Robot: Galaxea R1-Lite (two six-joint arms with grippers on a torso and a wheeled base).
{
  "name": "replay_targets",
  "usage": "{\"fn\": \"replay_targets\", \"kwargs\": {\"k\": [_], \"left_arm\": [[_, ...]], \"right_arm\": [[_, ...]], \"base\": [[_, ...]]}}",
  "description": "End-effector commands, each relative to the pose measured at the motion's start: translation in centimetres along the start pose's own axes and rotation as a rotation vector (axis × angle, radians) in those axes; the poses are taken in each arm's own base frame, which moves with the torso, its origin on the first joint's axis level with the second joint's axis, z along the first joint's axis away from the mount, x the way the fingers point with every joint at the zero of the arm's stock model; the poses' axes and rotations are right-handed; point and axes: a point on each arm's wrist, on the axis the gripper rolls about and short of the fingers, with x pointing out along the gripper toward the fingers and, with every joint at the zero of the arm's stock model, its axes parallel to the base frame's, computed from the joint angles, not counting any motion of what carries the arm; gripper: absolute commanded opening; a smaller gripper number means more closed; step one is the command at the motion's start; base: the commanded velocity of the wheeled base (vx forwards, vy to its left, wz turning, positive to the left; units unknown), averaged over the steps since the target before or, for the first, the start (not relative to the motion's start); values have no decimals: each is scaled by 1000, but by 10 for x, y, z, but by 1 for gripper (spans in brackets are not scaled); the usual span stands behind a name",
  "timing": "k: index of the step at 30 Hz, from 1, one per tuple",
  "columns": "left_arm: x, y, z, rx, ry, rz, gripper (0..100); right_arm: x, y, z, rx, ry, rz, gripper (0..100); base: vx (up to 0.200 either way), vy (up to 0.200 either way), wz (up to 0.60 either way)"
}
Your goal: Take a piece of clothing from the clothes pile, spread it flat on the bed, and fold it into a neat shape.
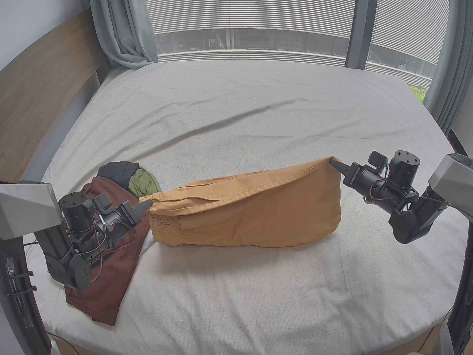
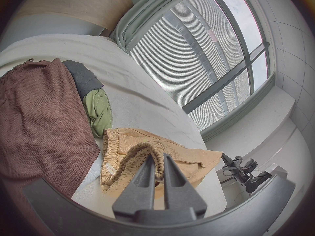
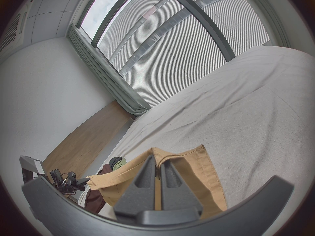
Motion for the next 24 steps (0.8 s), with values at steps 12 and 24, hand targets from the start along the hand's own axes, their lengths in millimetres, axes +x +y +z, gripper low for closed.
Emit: {"fn": "replay_targets", "kwargs": {"k": [12, 24], "left_arm": [[7, 9, -7, -14, 20, 13, 0], [33, 31, -9, -6, -18, 34, 0]], "right_arm": [[24, -15, -4, 9, 16, -11, 0], [48, -36, -15, 23, 41, -33, 0]], "base": [[0, 0, 0], [0, 0, 0]]}}
